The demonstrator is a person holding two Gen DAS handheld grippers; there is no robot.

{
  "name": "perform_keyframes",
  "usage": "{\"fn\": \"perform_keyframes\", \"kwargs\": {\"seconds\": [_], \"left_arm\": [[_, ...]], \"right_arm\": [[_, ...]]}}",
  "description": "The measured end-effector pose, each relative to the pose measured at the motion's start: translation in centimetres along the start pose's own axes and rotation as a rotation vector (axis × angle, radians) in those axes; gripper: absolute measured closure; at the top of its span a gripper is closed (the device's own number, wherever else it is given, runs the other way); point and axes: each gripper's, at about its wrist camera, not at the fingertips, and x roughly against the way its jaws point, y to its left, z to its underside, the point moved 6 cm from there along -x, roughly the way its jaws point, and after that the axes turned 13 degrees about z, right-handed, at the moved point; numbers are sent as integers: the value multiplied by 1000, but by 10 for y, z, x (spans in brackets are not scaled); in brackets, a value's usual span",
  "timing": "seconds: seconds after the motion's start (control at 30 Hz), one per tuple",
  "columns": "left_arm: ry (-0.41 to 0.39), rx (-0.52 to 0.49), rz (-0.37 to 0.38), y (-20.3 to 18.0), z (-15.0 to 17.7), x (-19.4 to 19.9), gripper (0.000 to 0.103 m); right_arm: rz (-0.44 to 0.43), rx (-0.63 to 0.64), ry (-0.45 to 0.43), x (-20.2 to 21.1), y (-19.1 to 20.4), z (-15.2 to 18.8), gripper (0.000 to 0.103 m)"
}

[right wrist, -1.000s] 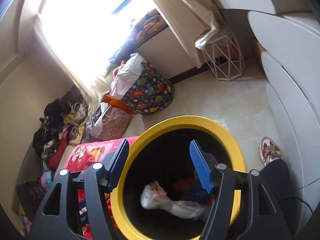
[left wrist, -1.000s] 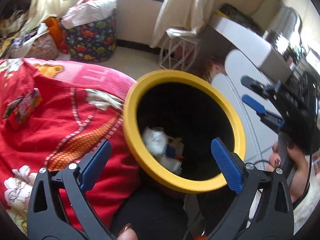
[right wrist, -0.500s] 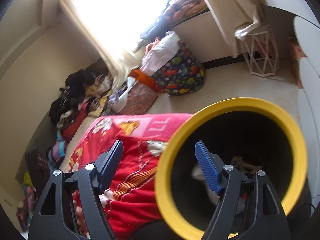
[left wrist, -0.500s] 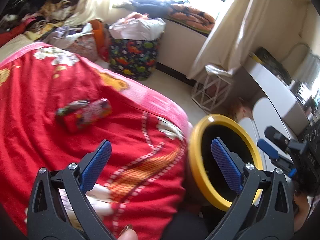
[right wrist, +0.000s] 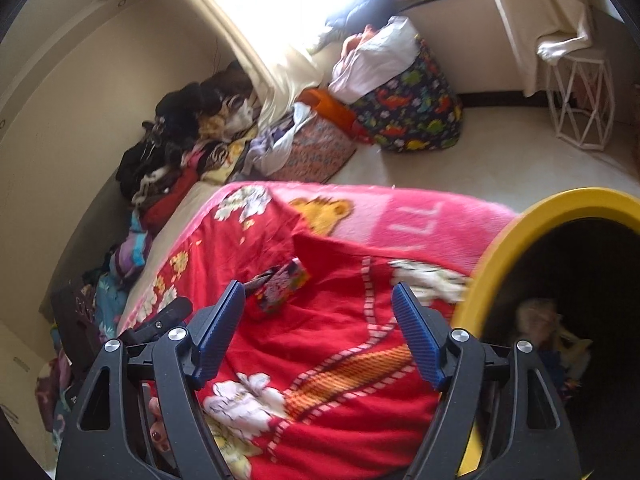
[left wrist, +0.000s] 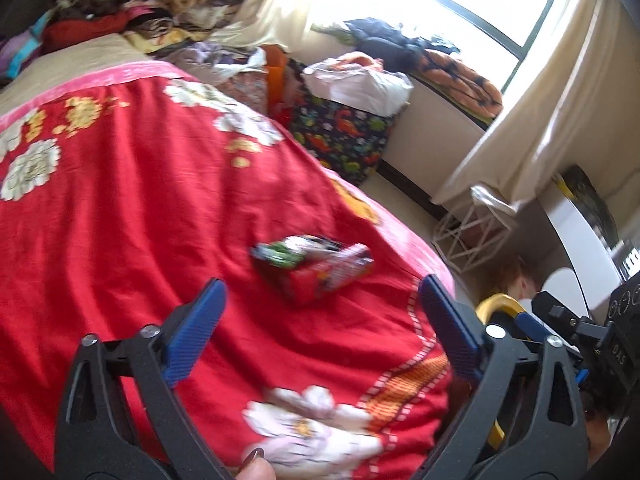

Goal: Collect trash
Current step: 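Move both open tools back over the remaining trash on the bedspread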

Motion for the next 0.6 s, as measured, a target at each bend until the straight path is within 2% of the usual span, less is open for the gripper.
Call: {"fn": "perform_keyframes", "kwargs": {"seconds": [0.03, 0.13, 0.3, 0.6], "left_arm": [[-2, 14, -7, 8, -2, 2, 21], [2, 46, -22, 29, -5, 8, 35], [26, 88, -8, 47, -4, 7, 51], [82, 121, 45, 57, -2, -13, 60]], "right_arm": [[-3, 2, 8, -6, 6, 0, 30], [-12, 10, 45, -32, 27, -1, 30], [-2, 9, 101, -76, 51, 0, 33], [42, -81, 169, -132, 57, -7, 42]]}}
